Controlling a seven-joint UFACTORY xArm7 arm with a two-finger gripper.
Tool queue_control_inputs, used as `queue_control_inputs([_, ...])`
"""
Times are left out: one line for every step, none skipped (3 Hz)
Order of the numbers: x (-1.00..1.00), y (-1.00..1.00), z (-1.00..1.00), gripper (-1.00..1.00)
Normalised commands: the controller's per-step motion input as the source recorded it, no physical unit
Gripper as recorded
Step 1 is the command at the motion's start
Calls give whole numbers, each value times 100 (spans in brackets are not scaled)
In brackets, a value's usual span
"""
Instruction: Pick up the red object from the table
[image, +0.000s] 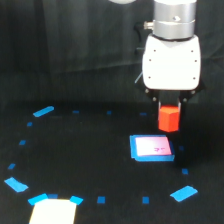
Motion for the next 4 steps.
queue_control_inputs([69,-33,100,-89])
queue_control_inputs([-15,-35,100,-100])
queue_control_inputs([-25,-2,71,-100])
queue_control_inputs([-19,8,-30,-100])
